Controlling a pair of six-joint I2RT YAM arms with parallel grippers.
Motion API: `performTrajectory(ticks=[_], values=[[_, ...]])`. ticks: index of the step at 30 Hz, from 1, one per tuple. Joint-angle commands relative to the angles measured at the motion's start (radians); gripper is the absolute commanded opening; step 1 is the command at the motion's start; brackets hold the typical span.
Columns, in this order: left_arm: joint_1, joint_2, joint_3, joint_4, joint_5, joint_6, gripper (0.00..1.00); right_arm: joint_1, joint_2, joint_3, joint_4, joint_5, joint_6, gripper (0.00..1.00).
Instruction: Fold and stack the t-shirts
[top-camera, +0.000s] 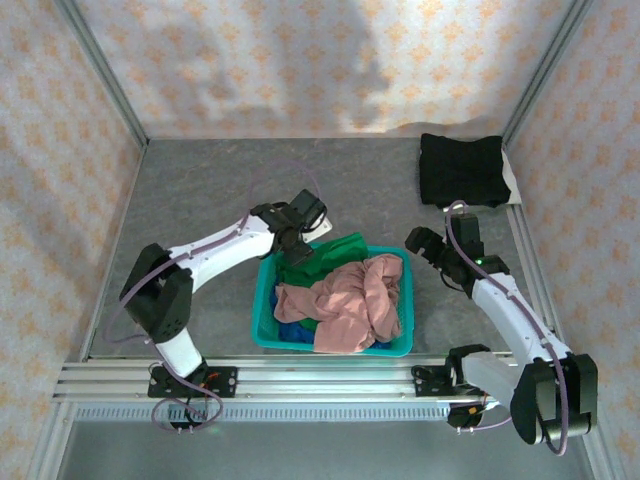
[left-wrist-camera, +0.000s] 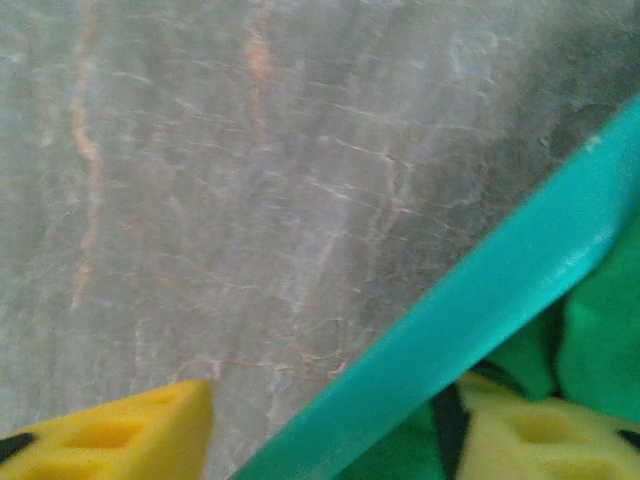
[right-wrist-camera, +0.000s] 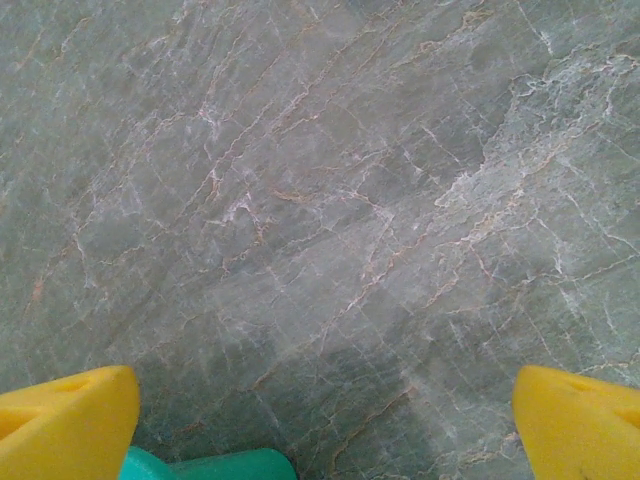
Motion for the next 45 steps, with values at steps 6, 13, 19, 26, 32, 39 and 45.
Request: performTrajectory(ticks=[6, 13, 19, 26, 32, 39, 45], values=[[0.164, 0.030, 0.083, -0.058, 0.026, -0.045, 0.29, 0.001, -0.030, -0.003, -0.038, 0.082, -0.007, 0.96], [0.378, 0.011, 0.026, -0.042, 0.014, -0.196, 0.21, 0.001, -0.017, -0.003, -0.031, 0.089, -0.010, 0.97], [0.470, -0.013, 0.003, -0.059, -0.027, -0.289, 0.26, 0.001, -0.006, 0.000, -0.025, 0.083, -0.009, 0.97], [0.453, -0.080, 0.111, -0.216, -0.132, -0.440, 0.58, 0.001, -0.016, 0.001, -0.030, 0.090, -0.007, 0.97], [0.372, -0.120, 0.217, -0.356, -0.302, -0.617, 0.75, 0.000, -0.026, -0.005, -0.028, 0.091, -0.007, 0.97], [0.092, 0.010, 0.339, -0.263, -0.240, -0.793, 0.73, 0.001, -0.039, -0.016, -0.023, 0.103, -0.005, 0.97], [0.015, 0.272, 0.543, -0.261, -0.207, -0.896, 0.64, 0.001, -0.063, -0.025, -0.034, 0.126, -0.016, 0.99]])
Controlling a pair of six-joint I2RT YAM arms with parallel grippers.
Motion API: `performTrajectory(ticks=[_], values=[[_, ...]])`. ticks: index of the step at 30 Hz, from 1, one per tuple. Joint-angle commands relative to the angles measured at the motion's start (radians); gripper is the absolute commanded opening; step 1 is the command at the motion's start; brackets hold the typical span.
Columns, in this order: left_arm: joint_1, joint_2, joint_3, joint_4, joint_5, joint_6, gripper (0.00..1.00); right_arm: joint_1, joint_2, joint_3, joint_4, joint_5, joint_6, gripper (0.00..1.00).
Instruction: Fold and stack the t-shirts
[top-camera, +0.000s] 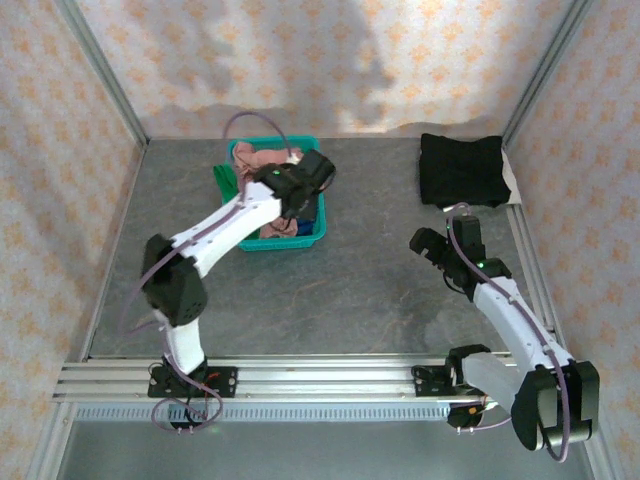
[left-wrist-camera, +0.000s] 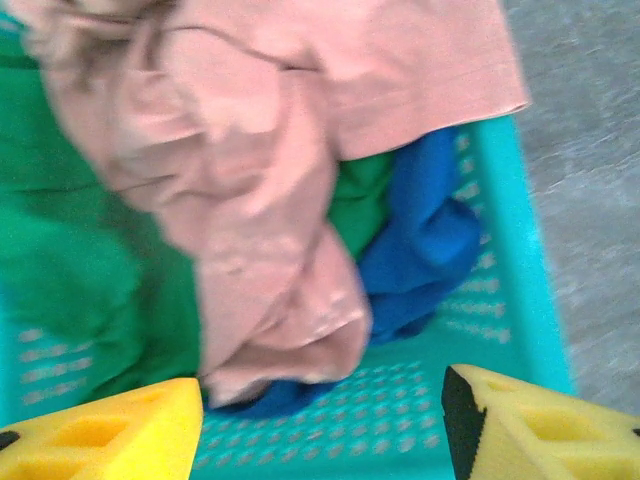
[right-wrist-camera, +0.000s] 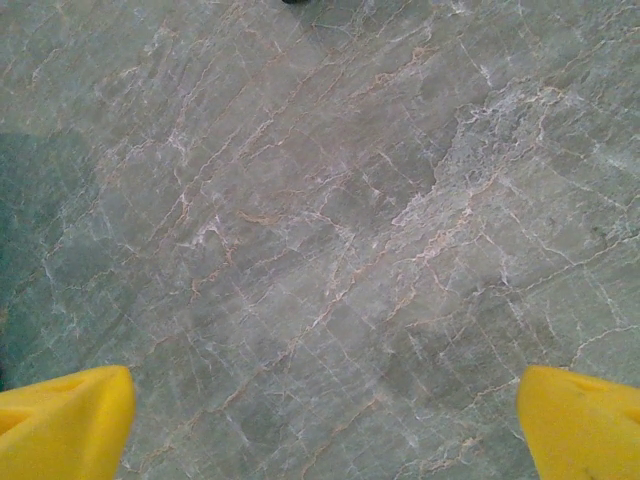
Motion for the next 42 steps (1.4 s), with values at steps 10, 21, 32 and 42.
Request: performTrajectory(ticks=[10, 21, 32, 42], values=[[-0.027, 0.233, 0.123, -0.027, -0.013, -0.085, 0.62, 0.000, -0.062, -0.036, -0.022, 0.068, -0.021, 1.00], [-0.042, 0.164, 0.144, -0.009, -0.010, -0.094, 0.63, 0.000, -0.062, -0.043, -0.009, 0.057, -0.020, 1.00], [-0.054, 0.186, 0.144, 0.080, 0.065, -0.148, 0.68, 0.000, -0.059, -0.050, -0.001, 0.053, -0.022, 1.00], [-0.062, 0.146, 0.156, 0.107, 0.058, -0.167, 0.69, 0.000, -0.058, -0.054, 0.006, 0.048, -0.023, 1.00]])
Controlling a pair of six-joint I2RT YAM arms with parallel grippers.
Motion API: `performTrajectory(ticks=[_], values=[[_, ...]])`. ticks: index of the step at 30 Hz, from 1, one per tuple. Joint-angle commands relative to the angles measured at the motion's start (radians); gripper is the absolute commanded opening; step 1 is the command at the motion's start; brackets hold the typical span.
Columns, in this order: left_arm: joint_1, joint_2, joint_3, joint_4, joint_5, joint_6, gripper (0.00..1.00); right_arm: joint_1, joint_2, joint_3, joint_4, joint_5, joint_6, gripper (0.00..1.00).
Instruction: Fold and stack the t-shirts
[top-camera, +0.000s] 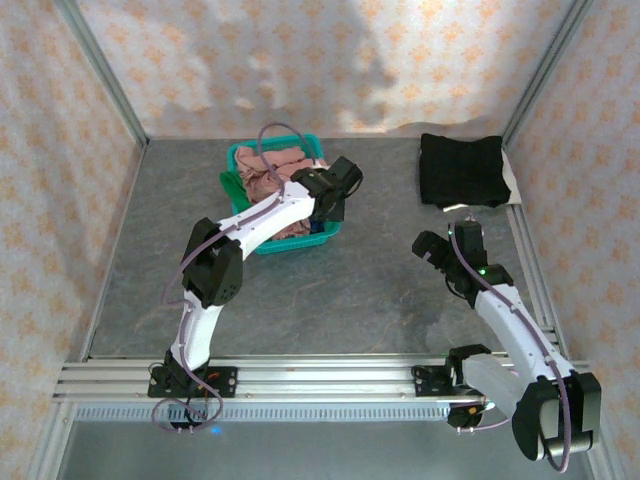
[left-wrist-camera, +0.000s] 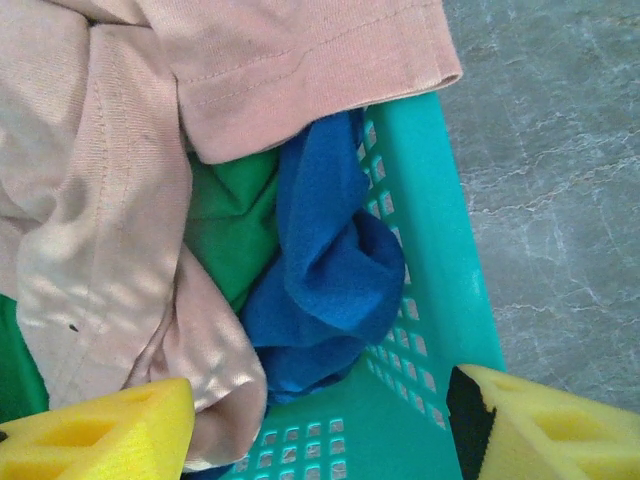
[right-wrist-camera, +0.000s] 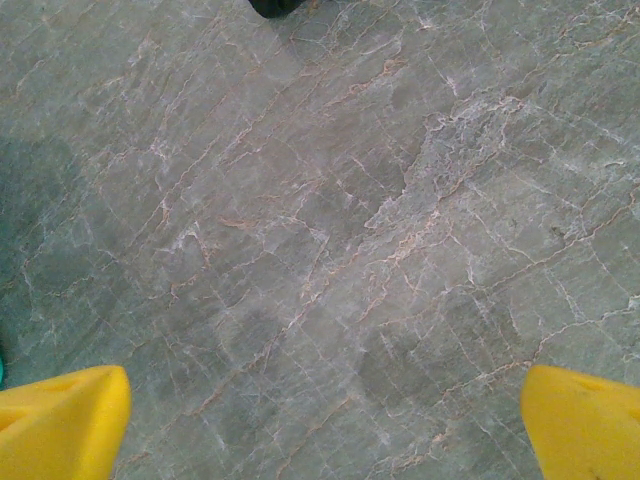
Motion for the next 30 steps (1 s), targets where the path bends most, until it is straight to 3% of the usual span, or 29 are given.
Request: performTrajectory(ticks=[1, 14, 19, 22, 25, 30], values=[[-0.021, -0.063, 0.033, 0.033, -0.010, -0.024, 0.69, 0.000, -0.009, -0.022, 0.013, 0.008, -0.015, 1.00], [-0.019, 0.035, 0.075, 0.030, 0.015, -0.029, 0.71, -0.001, -0.006, -0.027, 0.019, 0.011, -0.016, 1.00], [-0.010, 0.072, 0.083, 0.021, 0.027, -0.016, 0.65, 0.000, -0.007, -0.028, 0.017, 0.014, -0.018, 1.00], [0.001, 0.087, 0.084, 0.012, 0.052, 0.004, 0.56, -0.001, -0.007, -0.030, 0.022, 0.014, -0.018, 1.00], [0.012, 0.075, 0.057, 0.004, 0.048, 0.037, 0.35, -0.002, -0.008, -0.029, 0.021, 0.017, -0.019, 1.00], [0.058, -0.025, -0.075, 0.016, 0.051, 0.162, 0.20, -0.002, -0.008, -0.029, 0.019, 0.025, -0.018, 0.99]])
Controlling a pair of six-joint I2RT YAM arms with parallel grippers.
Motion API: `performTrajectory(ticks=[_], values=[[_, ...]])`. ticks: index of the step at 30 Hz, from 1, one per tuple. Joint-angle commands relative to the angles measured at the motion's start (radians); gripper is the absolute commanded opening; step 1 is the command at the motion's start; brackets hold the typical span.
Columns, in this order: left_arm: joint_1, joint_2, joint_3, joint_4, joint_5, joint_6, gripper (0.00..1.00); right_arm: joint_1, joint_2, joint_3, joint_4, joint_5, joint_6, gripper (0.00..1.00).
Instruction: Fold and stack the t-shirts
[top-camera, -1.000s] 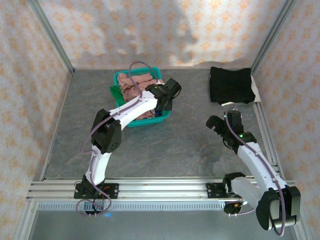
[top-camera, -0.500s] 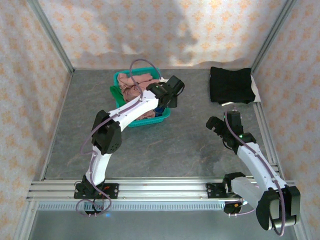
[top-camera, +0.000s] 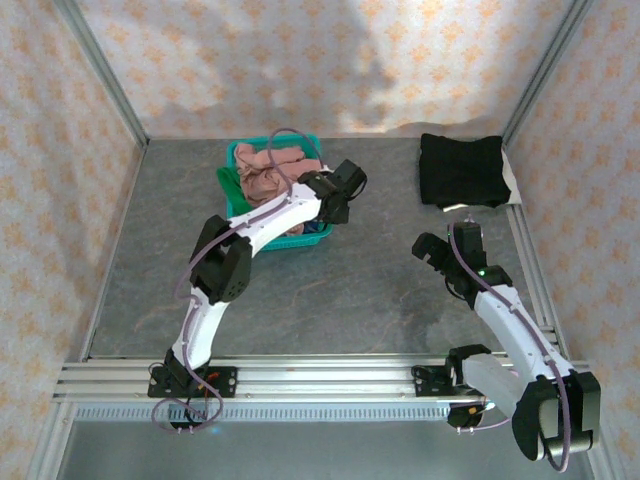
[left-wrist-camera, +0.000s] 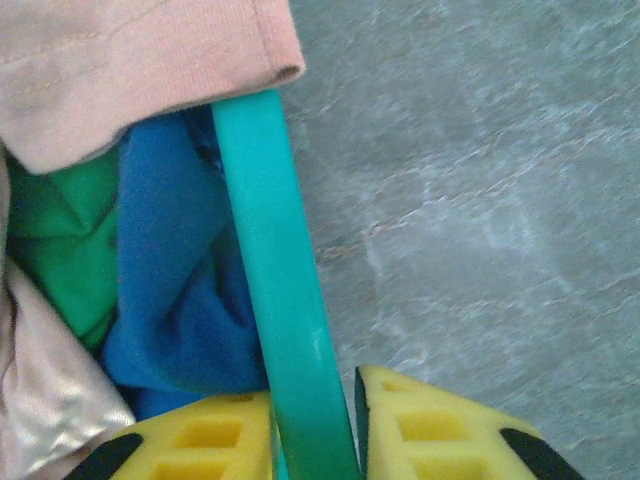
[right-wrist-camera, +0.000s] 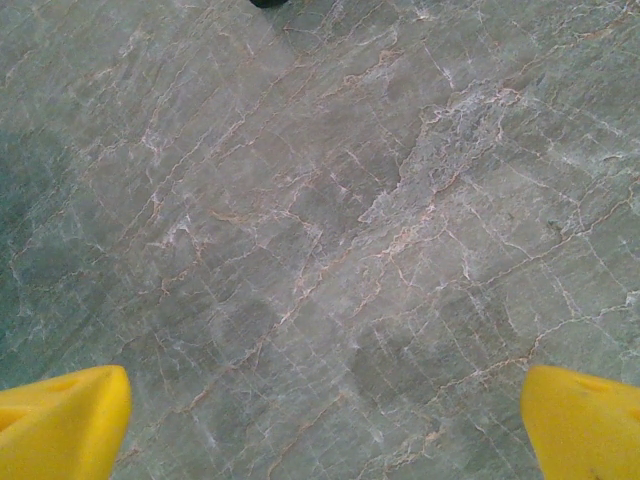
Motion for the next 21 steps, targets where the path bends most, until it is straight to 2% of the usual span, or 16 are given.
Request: performTrajectory(ticks=[1, 3, 7, 12, 17, 21], values=[[0.063, -0.104, -0.106, -0.028, -0.020, 0.150, 0.16, -0.002, -0.008, -0.013, 0.009, 0.026, -0.012, 0.99], [0.098, -0.153, -0.169, -0.036, -0.039, 0.234, 0.08, -0.003, -0.010, -0.012, 0.008, 0.030, -0.011, 0.99], [0.204, -0.217, -0.271, -0.045, -0.085, 0.387, 0.01, -0.005, -0.010, -0.016, 0.012, 0.031, -0.009, 0.99], [0.368, -0.228, -0.339, -0.030, -0.127, 0.435, 0.00, -0.008, -0.014, -0.015, 0.005, 0.037, -0.008, 0.99], [0.453, -0.206, -0.365, 0.034, -0.197, 0.558, 0.00, -0.009, -0.014, -0.012, -0.004, 0.045, -0.009, 0.99], [0.522, -0.189, -0.361, 0.072, -0.196, 0.665, 0.00, -0.009, -0.016, -0.009, -0.013, 0.054, -0.008, 0.99]])
